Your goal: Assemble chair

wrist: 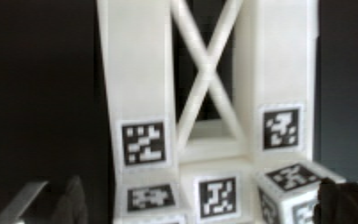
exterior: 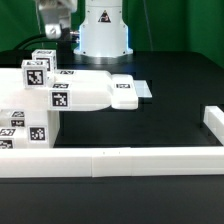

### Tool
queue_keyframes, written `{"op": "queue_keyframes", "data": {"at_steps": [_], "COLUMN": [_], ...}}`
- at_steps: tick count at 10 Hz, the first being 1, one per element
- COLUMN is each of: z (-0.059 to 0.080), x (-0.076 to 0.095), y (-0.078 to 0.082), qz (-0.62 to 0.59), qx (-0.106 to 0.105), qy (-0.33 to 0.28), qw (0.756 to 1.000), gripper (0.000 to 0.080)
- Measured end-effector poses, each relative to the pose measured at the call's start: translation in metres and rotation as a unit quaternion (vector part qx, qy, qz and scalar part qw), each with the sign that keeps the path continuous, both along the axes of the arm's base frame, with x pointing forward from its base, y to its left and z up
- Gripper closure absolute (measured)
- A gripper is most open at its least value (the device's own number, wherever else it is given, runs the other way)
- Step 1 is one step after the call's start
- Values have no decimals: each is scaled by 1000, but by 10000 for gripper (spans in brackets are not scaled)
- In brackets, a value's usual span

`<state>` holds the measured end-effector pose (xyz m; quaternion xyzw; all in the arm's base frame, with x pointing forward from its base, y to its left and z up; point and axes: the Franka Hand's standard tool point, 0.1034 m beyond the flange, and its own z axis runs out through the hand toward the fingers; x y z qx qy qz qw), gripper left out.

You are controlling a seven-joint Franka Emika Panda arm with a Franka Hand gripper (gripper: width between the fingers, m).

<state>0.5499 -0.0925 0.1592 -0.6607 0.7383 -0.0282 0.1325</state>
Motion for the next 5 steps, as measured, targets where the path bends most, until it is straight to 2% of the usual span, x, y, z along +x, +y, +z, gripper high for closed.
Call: {"op": "queue_keyframes", "data": {"at_steps": [5], "z": [-7], "x": [-2], "y": [-3], "qz": [5], "qx": [-6], "qy": [4], "qw": [1000], "gripper": [150]}}
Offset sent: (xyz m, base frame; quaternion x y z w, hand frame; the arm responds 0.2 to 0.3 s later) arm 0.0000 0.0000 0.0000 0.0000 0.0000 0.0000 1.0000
